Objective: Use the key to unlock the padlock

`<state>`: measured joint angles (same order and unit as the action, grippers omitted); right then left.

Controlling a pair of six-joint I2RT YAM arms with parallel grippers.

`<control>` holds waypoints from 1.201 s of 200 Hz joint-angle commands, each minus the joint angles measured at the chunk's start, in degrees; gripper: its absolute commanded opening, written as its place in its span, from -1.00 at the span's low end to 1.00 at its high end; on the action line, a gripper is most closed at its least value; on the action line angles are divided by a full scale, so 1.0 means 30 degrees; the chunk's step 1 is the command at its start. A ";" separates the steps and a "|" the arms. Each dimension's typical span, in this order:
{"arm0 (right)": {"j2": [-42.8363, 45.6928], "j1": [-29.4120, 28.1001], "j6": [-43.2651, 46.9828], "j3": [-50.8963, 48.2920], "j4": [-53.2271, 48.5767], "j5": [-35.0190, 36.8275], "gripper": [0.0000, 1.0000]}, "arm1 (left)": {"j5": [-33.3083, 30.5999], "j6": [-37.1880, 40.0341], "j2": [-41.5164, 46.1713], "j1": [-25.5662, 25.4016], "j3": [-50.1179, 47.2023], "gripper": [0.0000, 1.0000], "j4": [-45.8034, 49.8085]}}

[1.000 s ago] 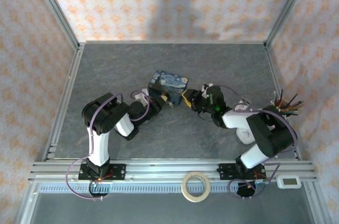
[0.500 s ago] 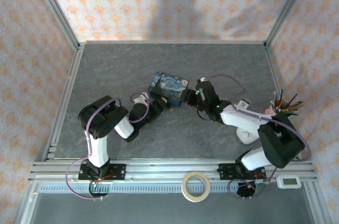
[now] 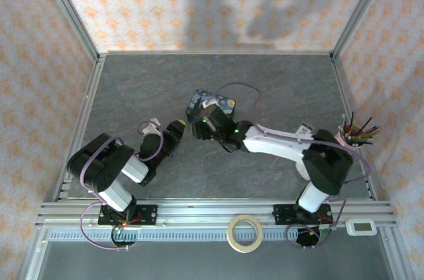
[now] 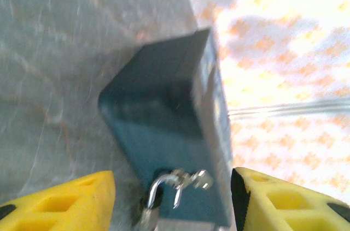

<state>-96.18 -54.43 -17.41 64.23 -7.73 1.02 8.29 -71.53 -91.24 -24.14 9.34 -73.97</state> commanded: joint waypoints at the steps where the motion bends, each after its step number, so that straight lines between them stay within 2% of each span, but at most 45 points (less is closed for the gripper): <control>1: -0.1695 -0.0201 0.1029 0.1787 -0.3406 0.1892 0.28 | -0.0338 0.1136 0.1740 0.0769 0.0518 0.11 0.2261; 23: -0.3097 -0.0337 0.0963 0.2984 -0.4730 0.2640 0.29 | -0.1218 0.2721 0.3882 0.1114 0.1375 0.13 0.5781; 41: -0.3994 -0.0349 0.0970 0.3642 -0.5390 0.3288 0.29 | -0.2082 0.3885 0.5375 0.1254 0.1930 0.29 0.8257; 56: -0.4568 -0.0352 0.1109 0.3966 -0.5306 0.3639 0.28 | -0.2178 0.4491 0.6224 0.1472 0.1990 0.34 0.8918; 77: -0.5149 -0.0344 0.1254 0.4333 -0.4936 0.4107 0.28 | -0.2238 0.4814 0.7066 0.1630 0.1830 0.59 0.9473; 94: -0.5696 -0.0368 0.1647 0.4683 -0.4824 0.4249 0.25 | -0.2266 0.4919 0.7427 0.1660 0.1726 0.70 0.9930; 135: -0.6922 -0.0350 0.2402 0.5089 -0.4820 0.5275 0.13 | -0.2124 0.4584 0.7296 0.1752 0.1167 0.70 0.9397; 192: -0.7349 -0.0350 0.3299 0.4579 -0.4237 0.7868 0.11 | -0.1400 0.4038 0.5907 0.1807 0.1395 0.69 0.8063; 240: -0.7790 -0.0212 0.4300 0.4289 -0.3918 0.8302 -0.11 | -0.1009 0.3688 0.5188 0.1807 0.1529 0.69 0.7318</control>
<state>-118.50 -55.35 -6.72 78.00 -20.53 22.31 4.14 -59.53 -75.09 -19.33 13.50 -48.49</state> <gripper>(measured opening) 0.482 0.847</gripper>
